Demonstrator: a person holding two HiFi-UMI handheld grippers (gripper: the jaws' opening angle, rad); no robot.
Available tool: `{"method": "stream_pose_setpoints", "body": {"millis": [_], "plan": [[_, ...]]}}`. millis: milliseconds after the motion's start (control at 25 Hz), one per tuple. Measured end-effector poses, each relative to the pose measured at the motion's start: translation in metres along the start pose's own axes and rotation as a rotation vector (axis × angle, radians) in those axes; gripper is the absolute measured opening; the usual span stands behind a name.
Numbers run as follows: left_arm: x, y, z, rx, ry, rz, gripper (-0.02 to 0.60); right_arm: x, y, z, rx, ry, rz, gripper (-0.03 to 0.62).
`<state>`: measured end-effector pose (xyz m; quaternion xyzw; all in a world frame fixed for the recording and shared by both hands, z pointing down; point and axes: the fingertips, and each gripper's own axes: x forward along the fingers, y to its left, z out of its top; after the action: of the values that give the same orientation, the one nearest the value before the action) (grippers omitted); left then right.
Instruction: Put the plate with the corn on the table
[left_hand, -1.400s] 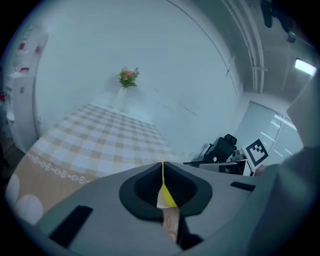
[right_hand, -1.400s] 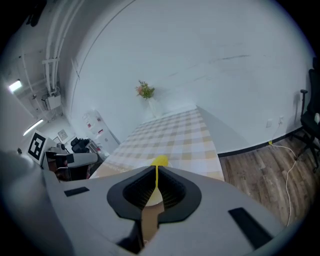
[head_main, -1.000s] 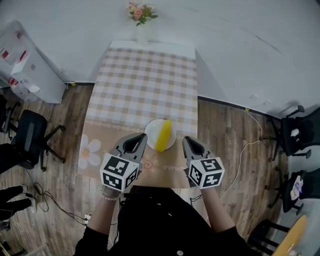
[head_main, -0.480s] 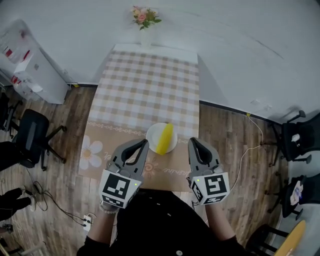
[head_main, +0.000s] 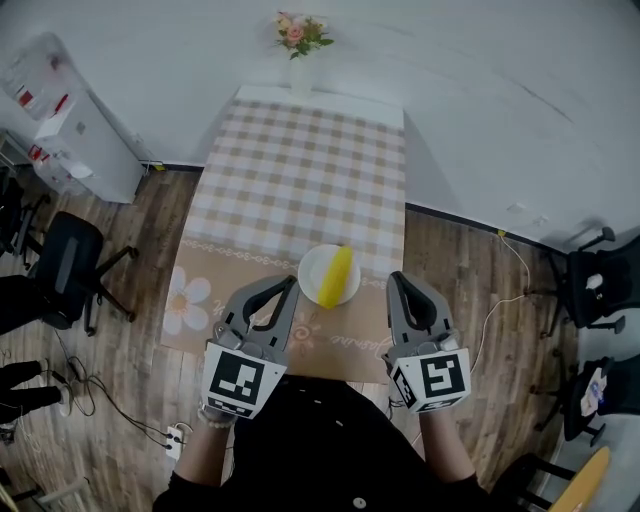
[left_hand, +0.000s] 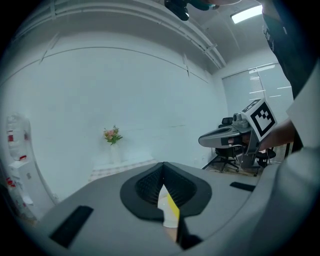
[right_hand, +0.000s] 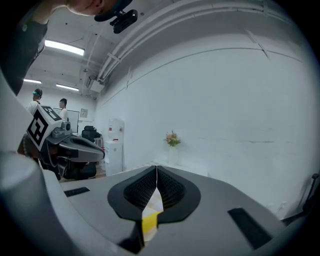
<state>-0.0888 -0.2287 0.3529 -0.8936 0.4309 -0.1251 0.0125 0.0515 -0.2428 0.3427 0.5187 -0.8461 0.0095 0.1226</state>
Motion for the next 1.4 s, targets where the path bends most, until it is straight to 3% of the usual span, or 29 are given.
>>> {"method": "stream_pose_setpoints", "body": {"millis": [720,1160,1400], "plan": [[0.021,-0.024,0.001,0.000,0.026,-0.005,0.014,-0.011,-0.015,-0.010,-0.036,0.014,0.000,0.040],[0.009,-0.002,-0.003,-0.007,0.020,0.004,0.014,0.001,0.004,-0.004,-0.049,0.020,0.001,0.040],[0.027,-0.039,0.007,0.000,0.024,0.001,0.014,-0.023,-0.028,-0.011,-0.047,0.016,0.001,0.040]]}}
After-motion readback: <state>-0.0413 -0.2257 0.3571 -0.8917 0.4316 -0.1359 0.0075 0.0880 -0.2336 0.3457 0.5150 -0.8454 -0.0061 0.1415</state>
